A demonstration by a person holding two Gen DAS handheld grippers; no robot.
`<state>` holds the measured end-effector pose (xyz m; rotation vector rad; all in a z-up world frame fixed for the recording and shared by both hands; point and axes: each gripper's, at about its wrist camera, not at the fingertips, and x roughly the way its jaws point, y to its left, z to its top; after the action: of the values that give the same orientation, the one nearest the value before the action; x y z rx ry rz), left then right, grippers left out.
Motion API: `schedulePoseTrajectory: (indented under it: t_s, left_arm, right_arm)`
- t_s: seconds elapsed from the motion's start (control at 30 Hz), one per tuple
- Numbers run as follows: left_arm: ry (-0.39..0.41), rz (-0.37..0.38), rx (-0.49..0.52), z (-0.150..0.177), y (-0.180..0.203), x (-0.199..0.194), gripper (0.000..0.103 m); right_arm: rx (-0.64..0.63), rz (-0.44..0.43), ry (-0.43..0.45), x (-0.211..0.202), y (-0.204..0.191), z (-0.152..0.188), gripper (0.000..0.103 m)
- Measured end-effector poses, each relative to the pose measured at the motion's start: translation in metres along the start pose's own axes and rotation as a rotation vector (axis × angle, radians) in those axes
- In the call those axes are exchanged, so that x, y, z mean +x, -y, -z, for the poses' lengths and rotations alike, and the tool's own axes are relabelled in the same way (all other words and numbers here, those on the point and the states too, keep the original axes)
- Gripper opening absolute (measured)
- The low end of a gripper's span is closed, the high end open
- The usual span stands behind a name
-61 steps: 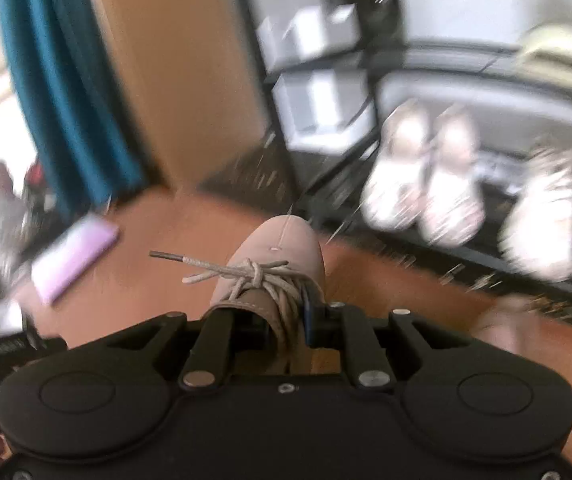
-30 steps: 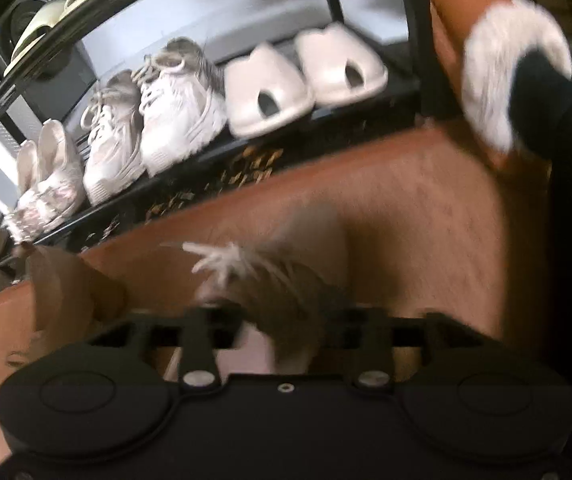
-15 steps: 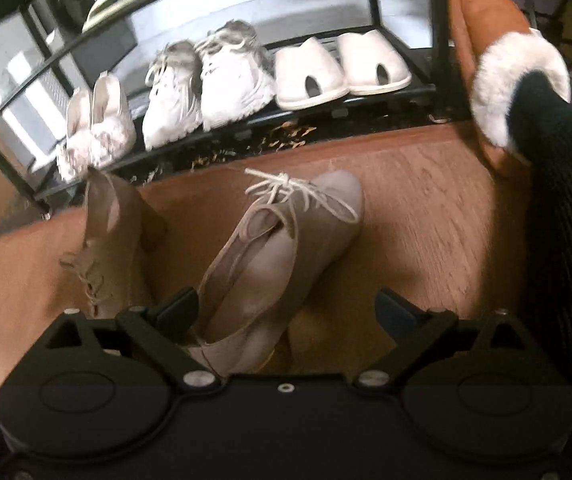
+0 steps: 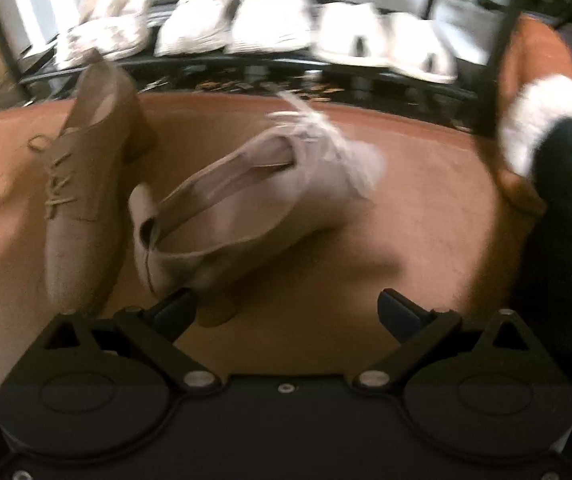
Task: Organize scattered shoes
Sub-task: 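Push the beige shoes into line on the floor with the right tool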
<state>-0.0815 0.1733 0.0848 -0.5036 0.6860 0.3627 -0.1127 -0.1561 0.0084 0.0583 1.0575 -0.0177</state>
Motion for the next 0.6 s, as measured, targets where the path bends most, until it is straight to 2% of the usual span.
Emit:
schedulePoseTrajectory:
  t_s: [0.1, 0.17, 0.23, 0.3, 0.33, 0.43, 0.53, 0.6]
  left_arm:
    - [0.002, -0.003, 0.003, 0.001, 0.000, 0.001, 0.102]
    - [0.001, -0.006, 0.000, 0.001, 0.000, 0.001, 0.102]
    - [0.001, -0.010, -0.005, 0.001, -0.002, 0.001, 0.102]
    - [0.005, -0.010, -0.007, 0.001, -0.001, 0.001, 0.102]
    - [0.009, -0.021, -0.004, 0.001, 0.001, 0.001, 0.102]
    - [0.038, -0.081, -0.002, 0.006, 0.009, 0.000, 0.102]
    - [0.084, -0.178, -0.013, 0.018, 0.023, 0.000, 0.102]
    - [0.072, -0.241, -0.005, 0.025, 0.032, 0.004, 0.102]
  right_arm:
    - [0.046, -0.115, 0.050, 0.024, -0.009, -0.023, 0.098]
    - [0.050, -0.143, 0.117, 0.029, -0.012, -0.034, 0.097]
    - [0.038, -0.160, 0.116, 0.029, -0.011, -0.044, 0.097]
    - [-0.011, -0.208, 0.101, 0.020, -0.006, -0.052, 0.098]
    - [-0.078, -0.216, 0.115, 0.008, -0.001, -0.054, 0.100]
    - [-0.239, -0.171, 0.181, -0.016, 0.004, -0.049, 0.103]
    - [-0.443, -0.061, 0.247, -0.023, 0.008, -0.044, 0.103]
    - [-0.594, 0.025, 0.269, -0.012, 0.006, -0.040, 0.103]
